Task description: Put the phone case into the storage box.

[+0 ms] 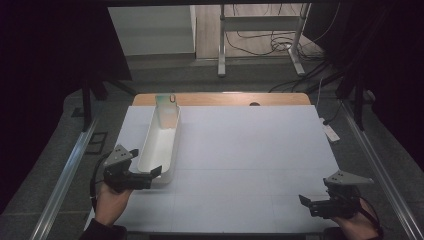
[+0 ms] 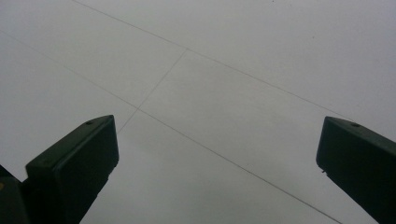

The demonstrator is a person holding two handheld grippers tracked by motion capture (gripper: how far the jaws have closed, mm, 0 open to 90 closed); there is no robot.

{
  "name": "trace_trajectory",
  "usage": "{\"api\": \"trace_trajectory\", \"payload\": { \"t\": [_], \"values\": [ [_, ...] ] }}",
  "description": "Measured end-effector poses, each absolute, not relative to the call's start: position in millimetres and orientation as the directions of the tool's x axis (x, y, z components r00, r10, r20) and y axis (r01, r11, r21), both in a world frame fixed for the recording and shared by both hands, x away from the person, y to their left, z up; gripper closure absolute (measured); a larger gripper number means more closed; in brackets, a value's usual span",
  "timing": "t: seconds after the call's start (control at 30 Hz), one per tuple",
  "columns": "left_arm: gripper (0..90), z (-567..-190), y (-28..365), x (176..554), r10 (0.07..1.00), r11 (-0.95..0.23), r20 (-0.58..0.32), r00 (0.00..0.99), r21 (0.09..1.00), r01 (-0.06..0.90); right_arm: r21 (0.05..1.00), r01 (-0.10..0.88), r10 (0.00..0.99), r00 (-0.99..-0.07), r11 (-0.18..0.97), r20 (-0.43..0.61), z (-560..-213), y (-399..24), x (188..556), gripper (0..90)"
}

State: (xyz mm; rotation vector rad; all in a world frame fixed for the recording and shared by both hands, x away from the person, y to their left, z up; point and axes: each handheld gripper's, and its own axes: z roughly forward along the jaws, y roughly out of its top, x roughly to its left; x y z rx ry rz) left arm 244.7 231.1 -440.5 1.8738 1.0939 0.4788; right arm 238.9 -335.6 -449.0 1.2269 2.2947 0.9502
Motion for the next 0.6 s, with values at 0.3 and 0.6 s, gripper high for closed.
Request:
{"api": "trace_trajectory", "payload": {
  "t": [0.3,0.6],
  "values": [
    [0.0,-444,237,233,0.848,-0.208,-0.104,0.52,0.838,0.505,0.709,0.584,0.833,-0.553,0.395,-0.008,-449,-335,239,0.0],
    [0.0,-449,244,221,0.857,-0.198,-0.109,0.504,0.832,0.518,0.708,0.585,0.833,-0.553,0.396,-0.009,-449,-335,239,0.0]
  ]
}}
